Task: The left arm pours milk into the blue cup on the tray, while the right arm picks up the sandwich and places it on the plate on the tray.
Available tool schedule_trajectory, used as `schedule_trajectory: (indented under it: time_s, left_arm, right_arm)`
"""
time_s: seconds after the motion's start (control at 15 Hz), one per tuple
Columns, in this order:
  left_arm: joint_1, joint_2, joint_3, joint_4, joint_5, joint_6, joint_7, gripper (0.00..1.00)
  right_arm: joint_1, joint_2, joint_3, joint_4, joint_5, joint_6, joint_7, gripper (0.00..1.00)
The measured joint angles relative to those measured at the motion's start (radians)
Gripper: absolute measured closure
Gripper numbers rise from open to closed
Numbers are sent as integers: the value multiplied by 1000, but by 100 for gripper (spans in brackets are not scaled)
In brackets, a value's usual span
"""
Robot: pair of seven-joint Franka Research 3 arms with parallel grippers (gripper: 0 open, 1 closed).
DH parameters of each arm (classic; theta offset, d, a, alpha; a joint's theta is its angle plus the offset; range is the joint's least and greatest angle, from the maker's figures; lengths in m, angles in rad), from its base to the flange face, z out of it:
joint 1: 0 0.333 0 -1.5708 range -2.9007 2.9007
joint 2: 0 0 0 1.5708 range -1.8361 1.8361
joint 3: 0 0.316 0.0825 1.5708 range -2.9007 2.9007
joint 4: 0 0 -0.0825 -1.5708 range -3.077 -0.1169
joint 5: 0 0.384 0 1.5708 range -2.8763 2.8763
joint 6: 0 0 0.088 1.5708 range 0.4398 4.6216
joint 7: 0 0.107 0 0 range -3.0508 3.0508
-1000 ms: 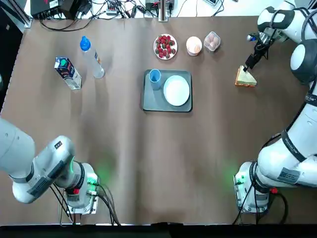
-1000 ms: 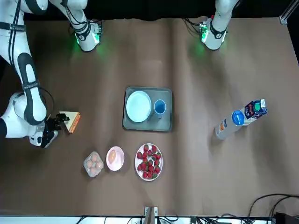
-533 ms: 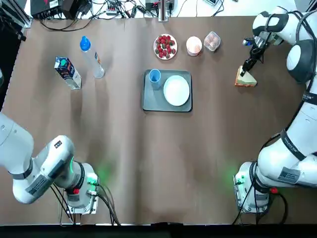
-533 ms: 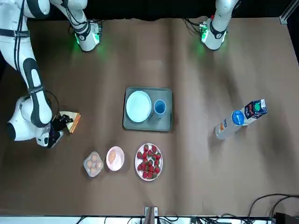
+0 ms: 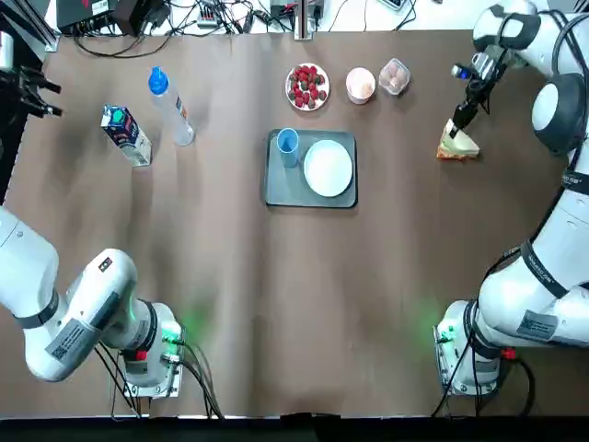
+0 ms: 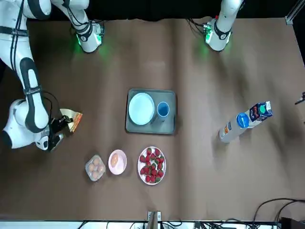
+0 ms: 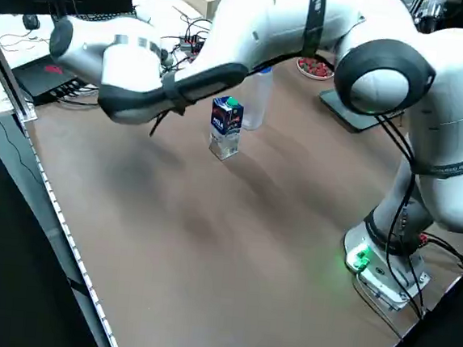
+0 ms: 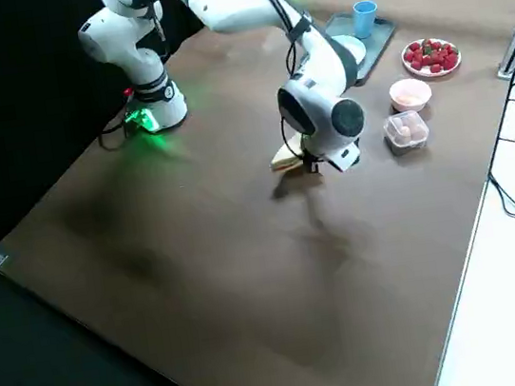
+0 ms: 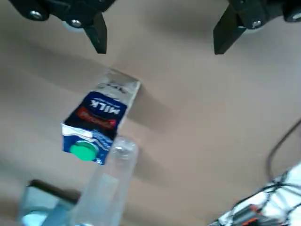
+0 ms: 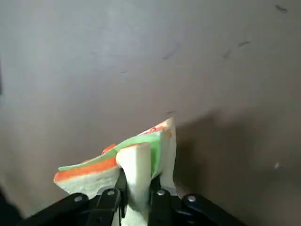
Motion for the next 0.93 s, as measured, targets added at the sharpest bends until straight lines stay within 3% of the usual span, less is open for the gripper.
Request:
schedule_trajectory:
  time_s: [0.2,0.47,0.6,0.93]
  left_arm:
    - [2,67,0,-3,-28,-48,91,0]
    - [22,173,2,-4,-42,-58,170,0]
    - [23,217,0,-4,-55,-36,181,0]
    - [0,281,-5,-3,-117,-2,233,0]
  right_arm:
    - [56,-14,6,122,1,-196,177,83]
    - [234,-60,18,158,74,-240,534,84]
    - [341,-68,20,158,135,-219,696,84]
    - [557,-52,19,150,251,26,972,84]
